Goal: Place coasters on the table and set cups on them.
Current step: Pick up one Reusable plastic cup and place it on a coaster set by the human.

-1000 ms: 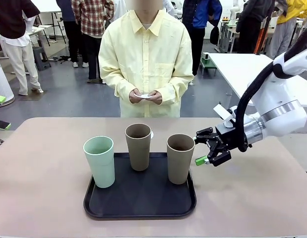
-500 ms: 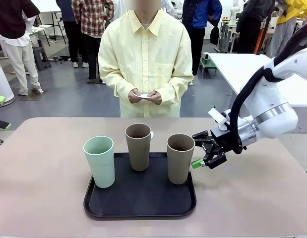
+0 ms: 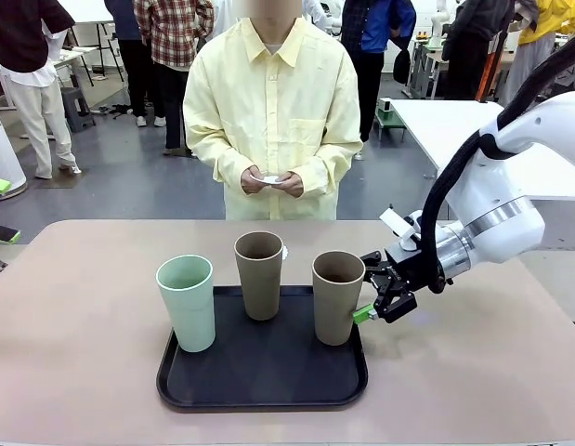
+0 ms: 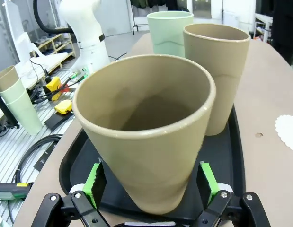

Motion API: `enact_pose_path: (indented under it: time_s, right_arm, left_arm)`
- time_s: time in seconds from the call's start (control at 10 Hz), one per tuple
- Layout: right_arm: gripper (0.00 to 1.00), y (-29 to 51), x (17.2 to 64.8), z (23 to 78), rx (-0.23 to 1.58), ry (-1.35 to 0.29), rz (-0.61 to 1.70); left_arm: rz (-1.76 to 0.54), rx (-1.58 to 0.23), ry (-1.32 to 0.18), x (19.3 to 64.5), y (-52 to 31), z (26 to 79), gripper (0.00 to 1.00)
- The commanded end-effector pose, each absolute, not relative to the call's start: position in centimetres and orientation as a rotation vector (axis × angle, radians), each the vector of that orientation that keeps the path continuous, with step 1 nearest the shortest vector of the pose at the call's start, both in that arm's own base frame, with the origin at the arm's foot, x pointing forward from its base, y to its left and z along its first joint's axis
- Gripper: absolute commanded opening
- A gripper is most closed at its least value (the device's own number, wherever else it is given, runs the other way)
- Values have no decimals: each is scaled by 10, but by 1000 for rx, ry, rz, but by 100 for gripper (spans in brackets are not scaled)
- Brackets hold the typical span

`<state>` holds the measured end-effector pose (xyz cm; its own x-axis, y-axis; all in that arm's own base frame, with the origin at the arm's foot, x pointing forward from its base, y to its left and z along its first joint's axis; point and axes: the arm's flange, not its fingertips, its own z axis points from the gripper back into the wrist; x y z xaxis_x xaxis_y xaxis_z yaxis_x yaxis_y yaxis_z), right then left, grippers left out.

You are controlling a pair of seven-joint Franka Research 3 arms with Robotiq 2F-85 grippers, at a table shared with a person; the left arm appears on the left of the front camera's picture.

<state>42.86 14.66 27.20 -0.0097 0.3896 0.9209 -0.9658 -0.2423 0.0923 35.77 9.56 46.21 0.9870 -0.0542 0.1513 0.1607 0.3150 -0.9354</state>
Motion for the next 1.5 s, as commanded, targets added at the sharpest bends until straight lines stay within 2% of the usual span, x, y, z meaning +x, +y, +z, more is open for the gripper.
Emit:
enact_pose_path:
  time_s: [0.0, 0.6, 0.7, 0.8, 0.9, 1.0, 1.2, 1.3, 1.4]
  right_arm:
    - [100, 154, 425, 268, 1120, -720, 1568]
    - [98, 168, 428, 258, 1135, -752, 1585]
    - [86, 169, 429, 256, 1137, -779, 1581]
    - [44, 171, 430, 254, 1144, -792, 1568]
    - [31, 170, 430, 253, 1150, -795, 1561]
    - [0, 170, 430, 253, 1149, -799, 1562]
    - [0, 170, 431, 251, 1151, -807, 1571]
    - [25, 169, 431, 253, 1152, -821, 1567]
    - [25, 166, 428, 261, 1147, -861, 1521]
  left_arm:
    - [-151, -1250, -107, 358, 97, 463, 100]
    - [-151, -1250, -107, 358, 97, 463, 100]
    - [-151, -1250, -107, 358, 97, 463, 100]
    - [-151, -1250, -107, 358, 97, 463, 100]
    - [-151, -1250, -107, 358, 97, 463, 100]
    - [-151, -1250, -107, 358, 97, 463, 100]
    - [-151, -1250, -107, 358, 97, 463, 100]
    - [-151, -1250, -107, 358, 97, 463, 100]
    - [-151, -1250, -107, 358, 97, 463, 100]
